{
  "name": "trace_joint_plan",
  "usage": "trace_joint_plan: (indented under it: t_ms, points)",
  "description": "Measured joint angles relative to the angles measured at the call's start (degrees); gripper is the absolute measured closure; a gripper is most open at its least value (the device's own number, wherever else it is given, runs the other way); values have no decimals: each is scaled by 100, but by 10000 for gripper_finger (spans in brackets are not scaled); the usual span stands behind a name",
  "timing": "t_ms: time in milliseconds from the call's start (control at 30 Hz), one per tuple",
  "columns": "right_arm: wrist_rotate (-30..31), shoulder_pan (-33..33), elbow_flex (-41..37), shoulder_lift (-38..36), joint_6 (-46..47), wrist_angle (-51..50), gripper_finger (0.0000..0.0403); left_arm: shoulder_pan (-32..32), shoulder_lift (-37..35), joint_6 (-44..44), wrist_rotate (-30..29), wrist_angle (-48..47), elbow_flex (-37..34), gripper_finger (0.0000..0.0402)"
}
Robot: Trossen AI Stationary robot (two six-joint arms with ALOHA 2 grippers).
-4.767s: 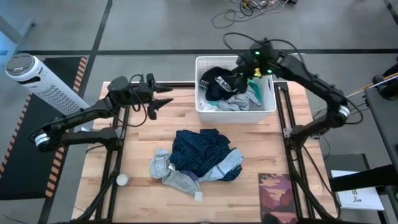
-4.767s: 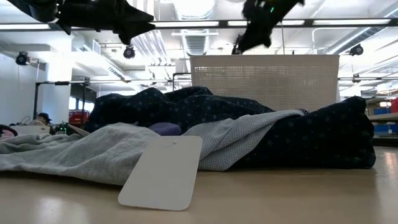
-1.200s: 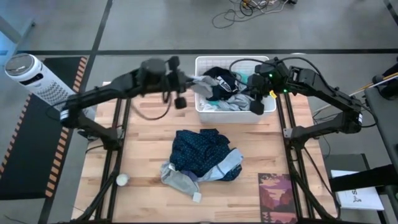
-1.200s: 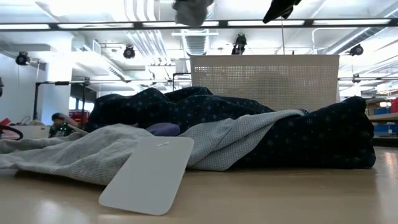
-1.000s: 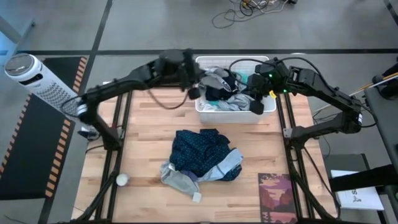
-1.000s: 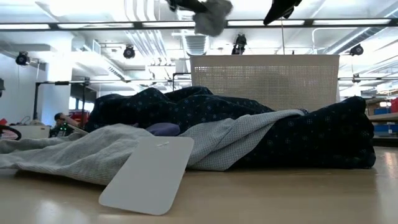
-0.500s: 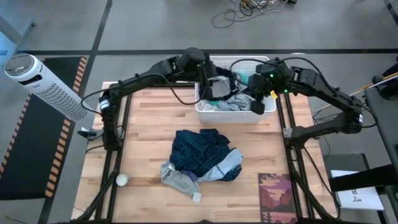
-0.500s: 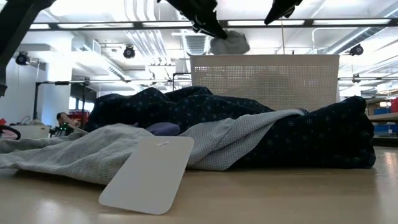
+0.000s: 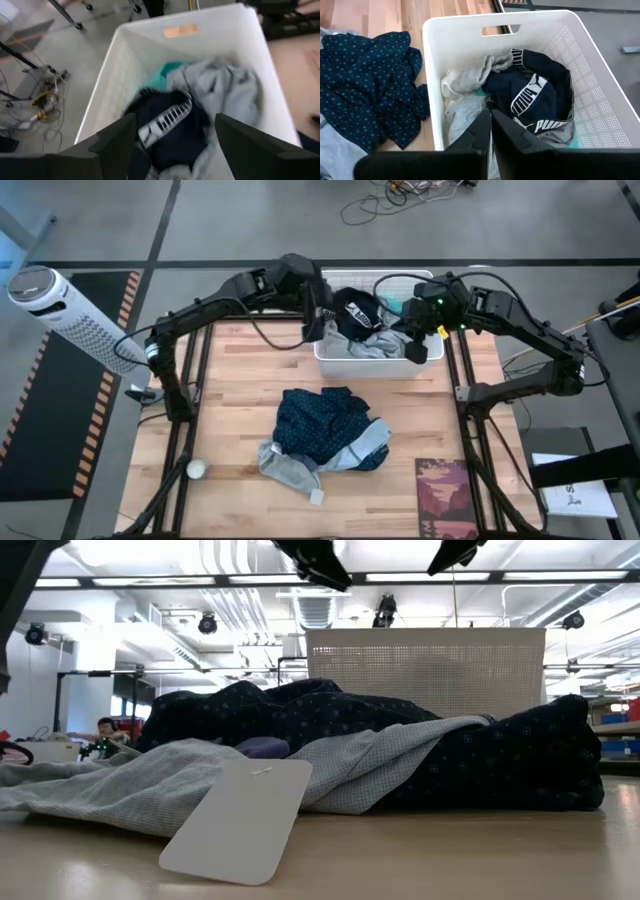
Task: Sort clothes
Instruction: Put the blue polo shirt into the white laundry bin
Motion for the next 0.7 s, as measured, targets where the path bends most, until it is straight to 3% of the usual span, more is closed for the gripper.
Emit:
trace_joint_plan:
  t_ms: [167, 333, 700]
  points:
    - [1, 0, -1, -22, 14, -21, 403, -175, -437, -44, 119, -1056, -55, 144]
    - [-1, 0, -1, -22, -3, -151, 403, -522, -1113, -212, 140, -1307, -681, 171]
    - [-87, 316, -697, -79, 139, 517, 403, -1433, -3579, -817, 140, 450, -3968, 225]
